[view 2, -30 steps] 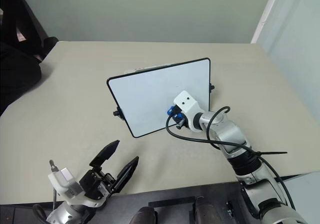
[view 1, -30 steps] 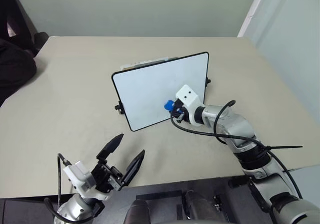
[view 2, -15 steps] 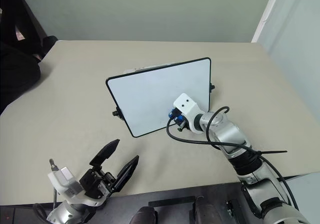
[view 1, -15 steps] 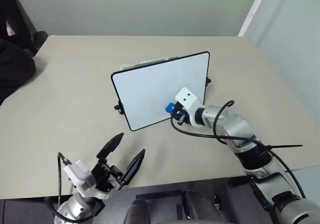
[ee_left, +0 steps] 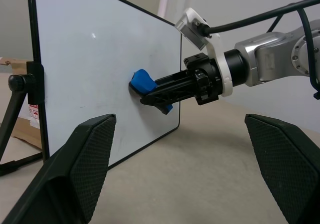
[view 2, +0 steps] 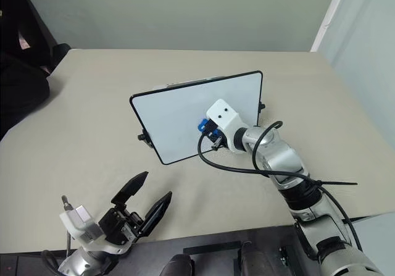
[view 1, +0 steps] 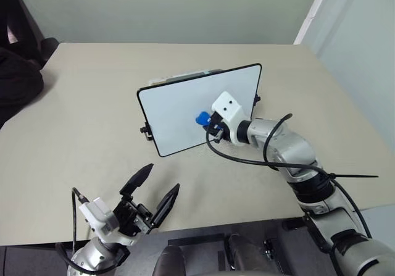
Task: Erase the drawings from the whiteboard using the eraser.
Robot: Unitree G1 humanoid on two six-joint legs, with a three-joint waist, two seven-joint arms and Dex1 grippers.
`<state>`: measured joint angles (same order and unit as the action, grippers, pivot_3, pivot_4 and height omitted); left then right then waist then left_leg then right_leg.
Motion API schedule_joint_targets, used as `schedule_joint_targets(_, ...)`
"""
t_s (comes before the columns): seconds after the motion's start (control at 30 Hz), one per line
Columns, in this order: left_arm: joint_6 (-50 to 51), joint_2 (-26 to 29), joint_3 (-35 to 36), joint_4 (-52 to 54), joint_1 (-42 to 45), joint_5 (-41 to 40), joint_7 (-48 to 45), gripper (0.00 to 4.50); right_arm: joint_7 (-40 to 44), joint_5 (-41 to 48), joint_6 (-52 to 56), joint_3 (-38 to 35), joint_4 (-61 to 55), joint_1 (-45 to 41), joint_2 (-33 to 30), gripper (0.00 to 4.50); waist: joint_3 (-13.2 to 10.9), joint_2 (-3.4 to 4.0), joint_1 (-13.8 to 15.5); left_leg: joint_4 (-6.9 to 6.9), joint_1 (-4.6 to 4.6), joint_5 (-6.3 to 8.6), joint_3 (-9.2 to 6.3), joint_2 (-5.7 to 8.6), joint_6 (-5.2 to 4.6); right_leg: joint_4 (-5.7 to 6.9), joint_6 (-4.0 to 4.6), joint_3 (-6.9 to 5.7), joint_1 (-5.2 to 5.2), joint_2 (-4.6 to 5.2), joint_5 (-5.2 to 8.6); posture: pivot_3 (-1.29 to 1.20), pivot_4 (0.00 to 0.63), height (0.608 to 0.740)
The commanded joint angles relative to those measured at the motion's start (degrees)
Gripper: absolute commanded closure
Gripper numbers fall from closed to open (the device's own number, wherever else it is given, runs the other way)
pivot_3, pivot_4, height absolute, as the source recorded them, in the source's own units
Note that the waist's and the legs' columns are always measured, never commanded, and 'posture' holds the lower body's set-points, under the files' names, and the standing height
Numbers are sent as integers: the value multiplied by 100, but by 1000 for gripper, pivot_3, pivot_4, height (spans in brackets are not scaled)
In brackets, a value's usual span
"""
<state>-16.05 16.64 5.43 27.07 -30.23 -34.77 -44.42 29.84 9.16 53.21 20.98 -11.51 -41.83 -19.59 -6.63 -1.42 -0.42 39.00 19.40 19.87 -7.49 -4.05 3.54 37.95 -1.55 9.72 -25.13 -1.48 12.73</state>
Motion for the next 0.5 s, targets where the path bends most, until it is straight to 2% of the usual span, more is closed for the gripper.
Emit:
schedule_joint_targets(0.03, -24, -15, 19, 165, -17, -81, -1, 0, -80, -261, 42, 62, 178, 215, -225, 3335, 1, -2, 14, 3, -1, 0, 0, 0, 0, 0, 0, 0, 2, 1, 0, 0, 150, 740)
schedule_joint_targets(0.27, -11, -5, 18, 178, -24, -100, -25, 0, -114, -394, 242, 40, 288, 447, -296, 3335, 0, -1, 37, 2, 7, -3, 0, 0, 6, 0, -2, 0, -4, 3, 0, 0, 150, 740)
schedule_joint_targets(0.5, -10, -22, -35, 229, -51, -80, -25, 0, -141, -334, 126, -250, 149, 153, -85, 3335, 0, -1, 23, 2, 18, -3, 0, 0, 5, -3, -7, 0, -12, 3, -1, 0, 150, 740)
